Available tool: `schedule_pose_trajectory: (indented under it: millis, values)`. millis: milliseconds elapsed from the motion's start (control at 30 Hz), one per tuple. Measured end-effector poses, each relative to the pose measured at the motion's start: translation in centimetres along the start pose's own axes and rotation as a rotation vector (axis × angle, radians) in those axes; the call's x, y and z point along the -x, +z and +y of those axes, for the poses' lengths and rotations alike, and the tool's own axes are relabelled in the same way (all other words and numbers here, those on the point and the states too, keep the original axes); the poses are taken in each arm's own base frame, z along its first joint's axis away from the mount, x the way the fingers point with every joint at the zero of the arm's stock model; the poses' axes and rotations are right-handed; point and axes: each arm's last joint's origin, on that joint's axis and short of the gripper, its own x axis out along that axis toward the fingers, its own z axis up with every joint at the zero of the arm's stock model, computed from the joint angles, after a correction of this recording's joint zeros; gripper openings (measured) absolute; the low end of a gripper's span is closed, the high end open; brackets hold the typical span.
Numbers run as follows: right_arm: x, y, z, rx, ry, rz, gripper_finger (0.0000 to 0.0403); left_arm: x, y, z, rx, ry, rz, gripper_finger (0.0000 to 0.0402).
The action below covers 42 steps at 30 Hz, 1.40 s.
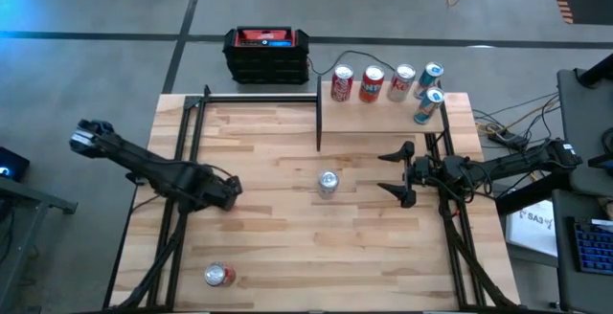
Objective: Place canned beverage on shelf
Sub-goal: Move the red soda can to the left of the silver soda can
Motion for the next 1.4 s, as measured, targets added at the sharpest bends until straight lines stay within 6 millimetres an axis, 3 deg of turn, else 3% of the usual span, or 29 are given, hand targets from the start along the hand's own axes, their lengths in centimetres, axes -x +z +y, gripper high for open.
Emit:
schedule_pose_trajectory:
  millis: [367,667,1033,1200,1400]
  values:
    - [0.0,0.0,0.0,0.0,0.0,0.0,0.0383,-0.1,-0.3,-4.8,-0.183,0.045,-0.041,0.0286]
    - [0.0,0.0,0.0,0.0,0.0,0.0,0.0383,0.9,0.7,-11.9,-0.385,0.002,-0.069,0.0286]
    - [0.0,0.0,0.0,0.0,0.0,0.0,0.0383,-0.3,0.8,-20.5,-0.678,-0.006,-0.015,0.0286]
    - [0.0,0.0,0.0,0.0,0.0,0.0,0.0383,-0.5,0.7,-22.3,-0.732,-0.015,0.036,0.0286]
    - [0.0,0.0,0.0,0.0,0.0,-0.001,0.0383,-0.5,0.6,-22.6,-0.717,-0.048,0.049,0.0286]
